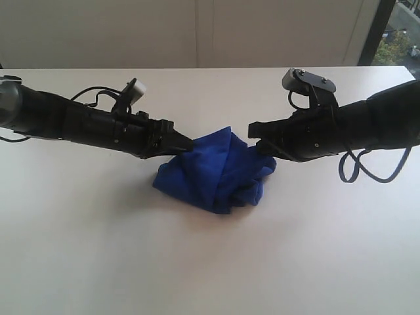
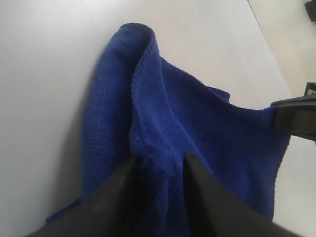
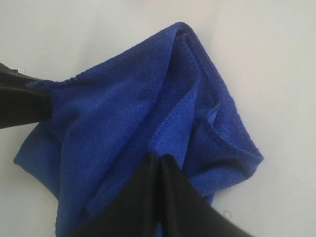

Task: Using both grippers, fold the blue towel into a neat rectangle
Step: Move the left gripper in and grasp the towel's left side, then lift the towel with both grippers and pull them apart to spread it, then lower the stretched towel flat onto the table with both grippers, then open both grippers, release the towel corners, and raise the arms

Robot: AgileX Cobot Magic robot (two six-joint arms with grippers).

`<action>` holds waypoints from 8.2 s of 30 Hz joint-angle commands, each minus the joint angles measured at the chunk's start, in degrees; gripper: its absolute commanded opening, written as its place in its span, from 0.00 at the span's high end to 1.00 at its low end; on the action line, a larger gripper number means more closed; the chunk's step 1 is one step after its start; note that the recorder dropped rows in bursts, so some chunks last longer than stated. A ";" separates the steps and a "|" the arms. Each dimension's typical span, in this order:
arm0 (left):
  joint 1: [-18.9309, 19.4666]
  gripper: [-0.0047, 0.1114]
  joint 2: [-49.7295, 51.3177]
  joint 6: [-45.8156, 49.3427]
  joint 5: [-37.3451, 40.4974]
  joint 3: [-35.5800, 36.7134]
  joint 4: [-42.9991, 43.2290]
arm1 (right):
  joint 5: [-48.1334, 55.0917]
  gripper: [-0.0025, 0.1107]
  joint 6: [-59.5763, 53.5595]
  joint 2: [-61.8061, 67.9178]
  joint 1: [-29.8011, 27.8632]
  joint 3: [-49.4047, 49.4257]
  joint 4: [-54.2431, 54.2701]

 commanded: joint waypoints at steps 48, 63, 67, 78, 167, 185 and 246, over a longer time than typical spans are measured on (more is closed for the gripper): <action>14.44 0.96 -57.79 -38.65 27.20 -0.03 49.85 | 17.37 0.98 56.14 -53.81 -0.63 0.19 -76.02; 14.44 0.96 -85.32 -59.38 30.85 -0.03 78.37 | 37.51 0.98 67.65 -78.03 -0.63 -1.00 -91.99; 14.44 0.96 -86.90 -60.30 30.85 -0.03 77.87 | 40.12 0.98 67.65 -78.62 -0.63 -2.16 -91.99; 14.44 0.96 -77.81 -60.86 12.58 19.32 77.76 | 28.54 0.98 71.33 -65.60 -0.63 5.47 -96.18; 15.21 0.37 -8.05 -61.64 -34.62 -1.39 74.26 | -3.26 0.48 122.61 14.63 -9.71 -19.86 -146.96; 15.21 0.32 -12.72 -56.07 -34.82 -1.39 77.94 | -0.81 0.48 118.78 10.84 -9.61 -19.75 -138.72; 15.10 0.96 -13.76 -46.33 0.00 8.71 72.23 | -0.66 0.92 83.89 4.83 -9.61 -9.09 -107.10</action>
